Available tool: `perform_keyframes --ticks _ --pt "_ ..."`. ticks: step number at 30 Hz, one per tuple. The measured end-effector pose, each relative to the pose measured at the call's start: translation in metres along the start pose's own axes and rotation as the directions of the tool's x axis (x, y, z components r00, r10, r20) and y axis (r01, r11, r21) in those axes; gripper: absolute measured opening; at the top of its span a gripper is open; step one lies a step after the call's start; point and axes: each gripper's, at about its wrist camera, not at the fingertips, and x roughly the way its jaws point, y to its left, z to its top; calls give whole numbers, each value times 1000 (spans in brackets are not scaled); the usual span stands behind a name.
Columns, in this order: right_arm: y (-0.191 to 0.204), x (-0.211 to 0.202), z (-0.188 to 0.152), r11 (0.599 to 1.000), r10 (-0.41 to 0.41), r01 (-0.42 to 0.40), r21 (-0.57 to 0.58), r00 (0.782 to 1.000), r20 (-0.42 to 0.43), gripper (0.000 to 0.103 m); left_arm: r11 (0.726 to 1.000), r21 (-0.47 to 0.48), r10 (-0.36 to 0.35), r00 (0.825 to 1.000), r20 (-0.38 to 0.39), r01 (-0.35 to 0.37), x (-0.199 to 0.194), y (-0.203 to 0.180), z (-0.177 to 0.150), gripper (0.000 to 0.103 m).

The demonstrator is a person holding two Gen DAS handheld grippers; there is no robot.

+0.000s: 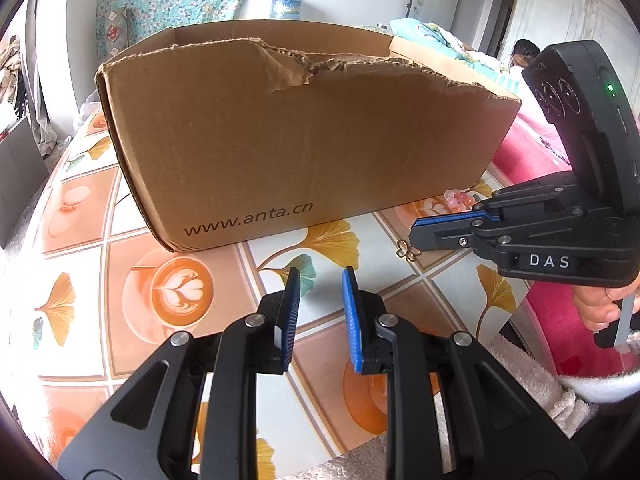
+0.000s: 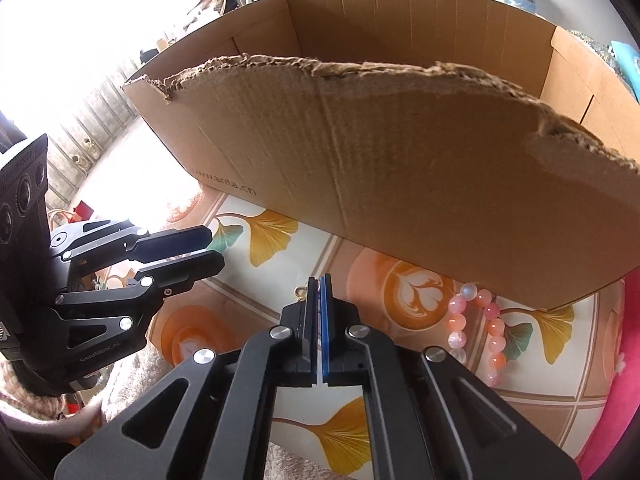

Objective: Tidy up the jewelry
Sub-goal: 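Lift the closed right tool from the butterfly earring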

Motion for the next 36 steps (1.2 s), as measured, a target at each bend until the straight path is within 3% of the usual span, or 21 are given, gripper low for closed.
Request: perform_keyframes --ticks 2,5,7,11,13,15,20,26,27,28,36 --pt "-3 -2 0 1000 9 -9 16 1000 -6 1 1000 3 1 1000 -2 -1 1 -2 0 20" --pt "-7 -2 0 1000 26 -25 15 1000 -14 11 1000 2 1 1000 -5 -1 4 -4 2 20" --pt "0 0 0 1000 8 -8 -28 1000 -19 20 1000 5 1 1000 -7 -1 5 -5 2 20" --pt "17 9 3 988 -65 60 -143 997 -31 21 1000 11 3 1000 -9 -3 5 -5 1 20" --pt "20 12 7 982 -78 67 -176 996 -52 20 1000 8 2 1000 -8 -2 4 -4 1 20" --pt "18 15 12 983 -61 46 -177 995 -82 12 1000 4 0 1000 -6 0 4 -4 1 20" --pt "21 24 18 985 -54 35 -172 992 -111 12 1000 1 -2 1000 0 2 2 -3 -1 20" --pt "17 24 19 989 -40 23 -147 993 -111 12 1000 3 2 1000 -3 -2 -2 -1 -4 20" --pt "17 24 19 989 -37 21 -144 993 -109 2 1000 5 3 1000 -3 -3 -3 -1 -5 20" --pt "9 17 18 990 -32 16 -141 993 -112 0 1000 6 3 1000 -3 -3 -3 -1 -5 20" --pt "-8 -2 13 997 -8 3 -76 998 -69 0 1000 20 -6 1000 -9 6 -2 -11 -3 20"
